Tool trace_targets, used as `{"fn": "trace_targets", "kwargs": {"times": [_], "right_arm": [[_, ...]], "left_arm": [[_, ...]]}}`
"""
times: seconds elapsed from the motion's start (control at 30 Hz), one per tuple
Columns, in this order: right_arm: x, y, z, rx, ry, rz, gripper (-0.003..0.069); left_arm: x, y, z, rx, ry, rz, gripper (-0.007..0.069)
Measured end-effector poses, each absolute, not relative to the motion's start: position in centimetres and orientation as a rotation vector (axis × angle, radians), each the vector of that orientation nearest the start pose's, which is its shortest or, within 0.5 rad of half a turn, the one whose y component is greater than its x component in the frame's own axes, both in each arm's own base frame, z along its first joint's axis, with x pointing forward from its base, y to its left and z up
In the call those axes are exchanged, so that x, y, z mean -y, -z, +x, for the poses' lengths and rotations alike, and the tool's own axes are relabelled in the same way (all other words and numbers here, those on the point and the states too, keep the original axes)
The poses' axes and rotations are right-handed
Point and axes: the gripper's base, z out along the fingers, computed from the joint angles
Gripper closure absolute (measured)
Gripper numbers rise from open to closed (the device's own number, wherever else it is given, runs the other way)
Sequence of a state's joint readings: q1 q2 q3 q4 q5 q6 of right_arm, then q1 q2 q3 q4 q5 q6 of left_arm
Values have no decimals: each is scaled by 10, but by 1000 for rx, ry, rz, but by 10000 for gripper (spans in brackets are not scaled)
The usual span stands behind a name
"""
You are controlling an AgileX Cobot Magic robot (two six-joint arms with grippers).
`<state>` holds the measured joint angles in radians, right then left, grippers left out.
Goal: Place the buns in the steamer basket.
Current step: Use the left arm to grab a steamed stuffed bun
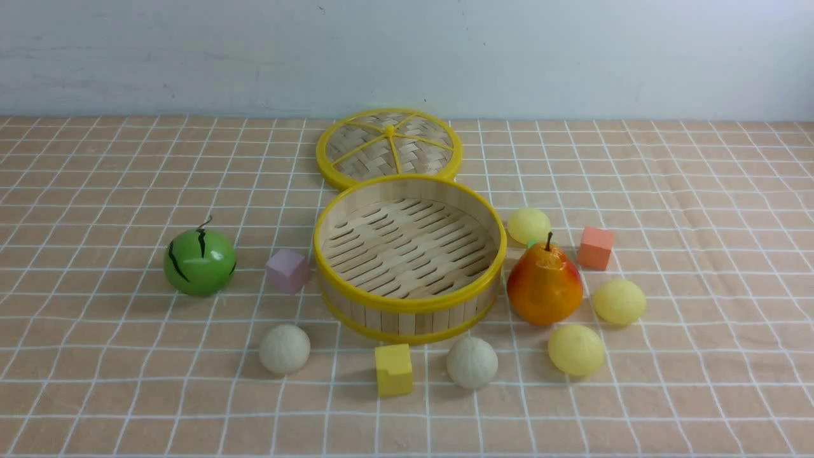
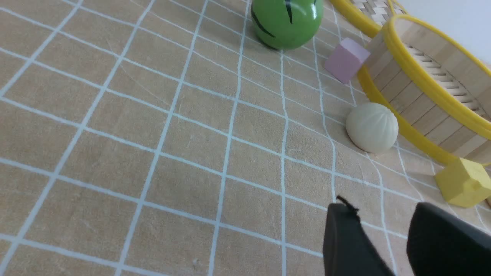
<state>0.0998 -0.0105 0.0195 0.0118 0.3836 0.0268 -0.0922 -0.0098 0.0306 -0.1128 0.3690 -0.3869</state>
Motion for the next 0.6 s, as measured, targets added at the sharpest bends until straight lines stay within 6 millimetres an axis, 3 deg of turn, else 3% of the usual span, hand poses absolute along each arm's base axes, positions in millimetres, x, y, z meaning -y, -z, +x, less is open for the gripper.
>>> {"fn": "trace_targets", "kwargs": {"times": [0.47,0.6], "right_arm": [[-6,-173,52,-1876,-99,-61,418],[-6,-173,52,-1876,-99,-61,418]], "left_arm": [[9,-170,52,-1862,439,-349,386],[8,-177,54,-1780,471,-361,386]]}}
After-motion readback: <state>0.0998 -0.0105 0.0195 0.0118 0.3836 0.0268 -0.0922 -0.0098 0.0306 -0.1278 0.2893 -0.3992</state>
